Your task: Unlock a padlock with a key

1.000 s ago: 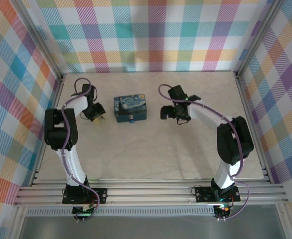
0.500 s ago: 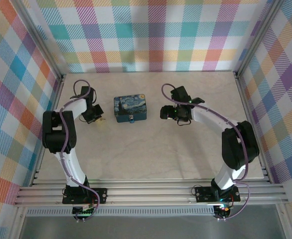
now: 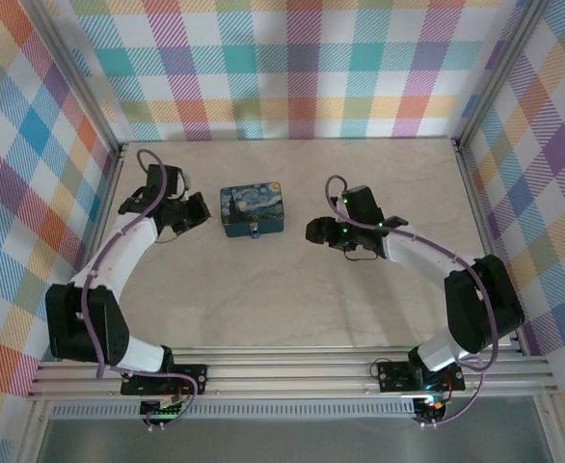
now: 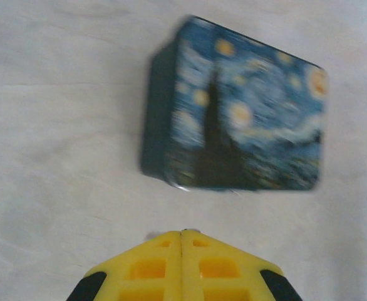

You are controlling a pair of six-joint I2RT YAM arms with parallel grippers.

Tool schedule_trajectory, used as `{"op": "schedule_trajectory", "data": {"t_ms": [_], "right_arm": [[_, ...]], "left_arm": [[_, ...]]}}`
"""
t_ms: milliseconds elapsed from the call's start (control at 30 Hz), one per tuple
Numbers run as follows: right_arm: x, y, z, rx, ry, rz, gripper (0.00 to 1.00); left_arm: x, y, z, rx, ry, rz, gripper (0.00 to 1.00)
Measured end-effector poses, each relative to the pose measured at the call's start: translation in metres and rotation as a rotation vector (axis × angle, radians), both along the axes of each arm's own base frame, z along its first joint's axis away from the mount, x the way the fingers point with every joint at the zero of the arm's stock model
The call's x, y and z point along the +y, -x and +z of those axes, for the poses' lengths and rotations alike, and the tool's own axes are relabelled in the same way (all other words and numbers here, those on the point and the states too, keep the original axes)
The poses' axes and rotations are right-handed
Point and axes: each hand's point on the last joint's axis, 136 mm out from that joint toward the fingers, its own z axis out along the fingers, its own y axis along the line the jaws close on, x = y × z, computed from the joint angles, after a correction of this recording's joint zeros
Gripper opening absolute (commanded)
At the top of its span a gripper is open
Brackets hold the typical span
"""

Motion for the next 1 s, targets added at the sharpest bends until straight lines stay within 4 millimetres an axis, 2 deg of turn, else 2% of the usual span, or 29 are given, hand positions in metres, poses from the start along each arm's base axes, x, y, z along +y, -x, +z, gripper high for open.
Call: {"op": "schedule_trajectory", "data": {"t_ms": [67, 167, 333, 433, 567, 667, 867, 1000], "right_arm": [[0.007, 0.010, 0.003, -0.022, -0.033, 0.038, 0.60], [0.021, 0.027, 0.018, -0.107, -0.057, 0.116, 0.72], [0.039, 0.053, 0.060, -0.379, -0.082, 0.252, 0.73], [0.043, 0.063, 0.072, -0.527, -0.094, 0.317, 0.72], [0.045, 0.063, 0.073, -0.628, -0.062, 0.377, 0.71], [0.050, 0.066, 0.075, -0.700, -0.037, 0.431, 0.66], [0.071, 0.080, 0.084, -0.900, 0.041, 0.541, 0.53], [0.084, 0.085, 0.080, -1.010, 0.118, 0.607, 0.50]], "left_arm": [[-0.025, 0.010, 0.005, -0.005, 0.019, -0.051, 0.00], [-0.062, 0.026, 0.003, 0.022, 0.033, -0.108, 0.00], [-0.115, 0.050, 0.005, 0.084, 0.058, -0.172, 0.00], [-0.135, 0.057, 0.013, 0.107, 0.084, -0.183, 0.00], [-0.148, 0.060, 0.027, 0.145, 0.091, -0.176, 0.00], [-0.150, 0.061, 0.036, 0.156, 0.096, -0.169, 0.00], [-0.146, 0.071, 0.030, 0.212, 0.081, -0.148, 0.00], [-0.146, 0.075, 0.026, 0.232, 0.080, -0.154, 0.00]]}}
